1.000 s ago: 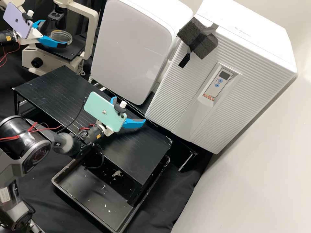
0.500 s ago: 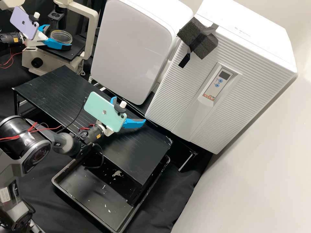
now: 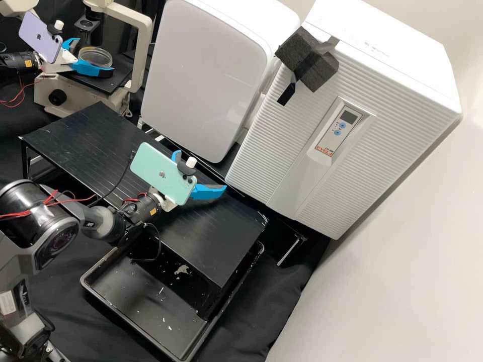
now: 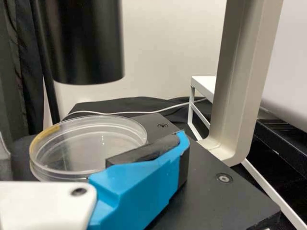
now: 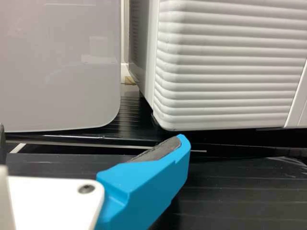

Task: Place the petri dish on the bench

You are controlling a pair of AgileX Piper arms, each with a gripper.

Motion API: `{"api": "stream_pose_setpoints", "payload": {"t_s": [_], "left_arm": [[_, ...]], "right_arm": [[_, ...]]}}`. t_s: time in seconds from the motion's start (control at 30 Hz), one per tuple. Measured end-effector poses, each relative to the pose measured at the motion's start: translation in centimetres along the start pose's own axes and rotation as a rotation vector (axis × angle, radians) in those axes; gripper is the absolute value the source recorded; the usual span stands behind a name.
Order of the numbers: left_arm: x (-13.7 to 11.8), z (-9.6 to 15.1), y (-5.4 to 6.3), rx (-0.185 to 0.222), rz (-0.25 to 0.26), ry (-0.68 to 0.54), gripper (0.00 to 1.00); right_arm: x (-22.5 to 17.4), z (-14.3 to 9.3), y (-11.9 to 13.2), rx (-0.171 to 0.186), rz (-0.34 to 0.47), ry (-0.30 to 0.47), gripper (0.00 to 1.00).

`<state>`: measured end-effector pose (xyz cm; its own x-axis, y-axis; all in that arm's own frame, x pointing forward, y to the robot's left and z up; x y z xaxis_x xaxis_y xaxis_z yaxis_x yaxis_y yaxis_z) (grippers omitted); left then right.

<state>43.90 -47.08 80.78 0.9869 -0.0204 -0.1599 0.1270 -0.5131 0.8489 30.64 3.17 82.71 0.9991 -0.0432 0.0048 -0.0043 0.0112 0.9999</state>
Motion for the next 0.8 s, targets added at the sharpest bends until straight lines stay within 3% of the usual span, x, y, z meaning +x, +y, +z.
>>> {"api": "stream_pose_setpoints", "payload": {"t_s": [0.5, 0.53, 0.8], "left_arm": [[-0.1, -0.2, -1.2, -0.005, 0.008, -0.011, 1.00], [-0.2, -0.2, -1.2, -0.005, 0.014, -0.013, 0.00], [-0.2, -0.2, -1.3, -0.008, 0.016, -0.013, 0.00]], "right_arm": [[0.0, 0.0, 0.0, 0.000, 0.000, 0.000, 1.00], [0.0, 0.0, 0.0, 0.000, 0.000, 0.000, 1.00], [0.0, 0.0, 0.0, 0.000, 0.000, 0.000, 1.00]]}}
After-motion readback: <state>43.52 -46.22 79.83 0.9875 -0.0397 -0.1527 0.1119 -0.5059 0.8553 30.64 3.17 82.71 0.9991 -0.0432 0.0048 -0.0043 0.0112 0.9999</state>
